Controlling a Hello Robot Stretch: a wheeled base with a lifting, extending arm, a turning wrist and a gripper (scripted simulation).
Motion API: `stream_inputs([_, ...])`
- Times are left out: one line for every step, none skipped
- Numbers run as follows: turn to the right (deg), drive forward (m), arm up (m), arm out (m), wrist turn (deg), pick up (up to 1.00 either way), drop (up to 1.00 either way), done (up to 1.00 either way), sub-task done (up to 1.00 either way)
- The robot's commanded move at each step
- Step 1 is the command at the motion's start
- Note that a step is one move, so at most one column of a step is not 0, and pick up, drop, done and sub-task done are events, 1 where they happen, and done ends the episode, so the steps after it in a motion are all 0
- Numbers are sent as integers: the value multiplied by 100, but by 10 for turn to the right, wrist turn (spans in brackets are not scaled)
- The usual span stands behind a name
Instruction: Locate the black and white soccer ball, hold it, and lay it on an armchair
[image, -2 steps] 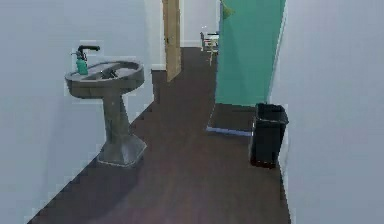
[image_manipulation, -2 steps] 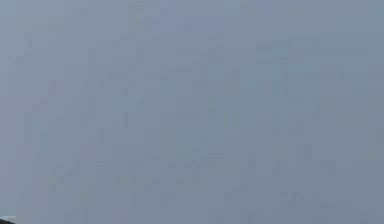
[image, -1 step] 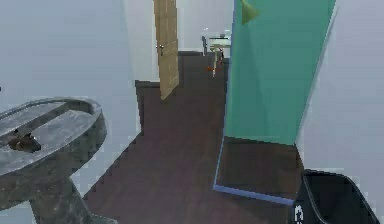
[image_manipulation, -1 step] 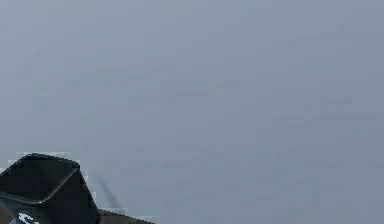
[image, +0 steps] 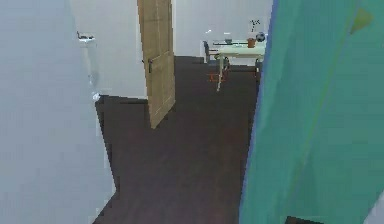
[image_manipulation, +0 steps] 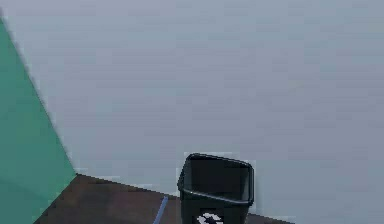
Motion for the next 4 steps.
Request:
stream_inputs([-60,0,0,0,0,0,0,0,0])
stream_inputs([0,30,0,0,0,0,0,0,0])
stream_inputs([60,0,0,0,0,0,0,0,0])
stream_inputs([0,100,0,0,0,0,0,0,0])
